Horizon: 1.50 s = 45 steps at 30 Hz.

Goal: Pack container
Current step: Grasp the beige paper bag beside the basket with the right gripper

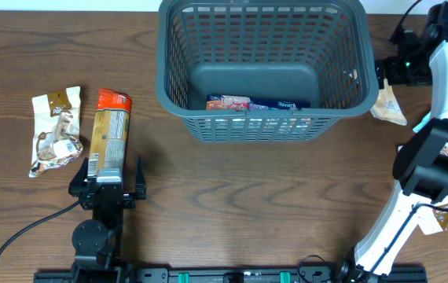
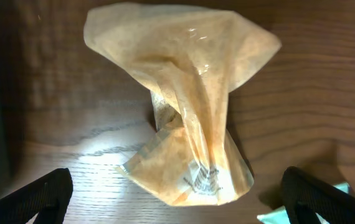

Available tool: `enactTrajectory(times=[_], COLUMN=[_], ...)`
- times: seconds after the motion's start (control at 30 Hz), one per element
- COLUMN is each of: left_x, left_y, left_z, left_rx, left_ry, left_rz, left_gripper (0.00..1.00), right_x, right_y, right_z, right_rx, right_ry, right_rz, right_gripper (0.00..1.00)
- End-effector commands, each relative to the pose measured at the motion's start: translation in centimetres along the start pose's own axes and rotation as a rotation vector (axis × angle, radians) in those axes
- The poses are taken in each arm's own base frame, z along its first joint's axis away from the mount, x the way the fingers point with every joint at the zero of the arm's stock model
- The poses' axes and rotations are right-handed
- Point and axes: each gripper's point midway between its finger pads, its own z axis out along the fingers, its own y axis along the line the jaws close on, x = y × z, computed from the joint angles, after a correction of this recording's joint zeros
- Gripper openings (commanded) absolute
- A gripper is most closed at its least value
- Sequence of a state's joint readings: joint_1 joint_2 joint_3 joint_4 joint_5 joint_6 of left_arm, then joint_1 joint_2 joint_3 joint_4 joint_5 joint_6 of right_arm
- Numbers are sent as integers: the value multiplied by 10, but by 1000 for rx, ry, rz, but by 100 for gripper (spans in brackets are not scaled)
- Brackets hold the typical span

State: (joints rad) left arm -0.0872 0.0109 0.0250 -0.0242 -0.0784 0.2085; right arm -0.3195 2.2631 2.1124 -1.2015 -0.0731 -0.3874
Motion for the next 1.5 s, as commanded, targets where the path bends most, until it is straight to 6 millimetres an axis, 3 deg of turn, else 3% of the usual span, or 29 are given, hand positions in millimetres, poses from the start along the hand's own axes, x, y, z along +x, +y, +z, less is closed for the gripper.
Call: enactTrajectory(times=[0.0,0.23,0.53,1.2,1.4,1.43,1.47], left_x=[15,15,13,13,13,13,13], left_y=[-2,-2,-1,-1,-1,-1,-1], left_z=[1,1,1,1,1,1,1], left_rx=[1,1,0,0,-1,-1,-1], left_ry=[42,42,31,31,31,31,31], left_rz=[3,3,1,1,1,1,1], left_gripper=[99,99,99,99,99,99,99], right_x=[5,13,27,22,17,16,16], right_y=[-8,-14,-16,-1,2,4,4], right_z=[6,18,51,104,105,105,105], right_rx=[-9,-21,-63,-149,-160,-166,-170], right_ry=[14,41,105,93,73,69,67], right_rz=[-77,-138,-138,-135,-141,-140,-139], right_gripper=[99,99,99,99,80,73,59])
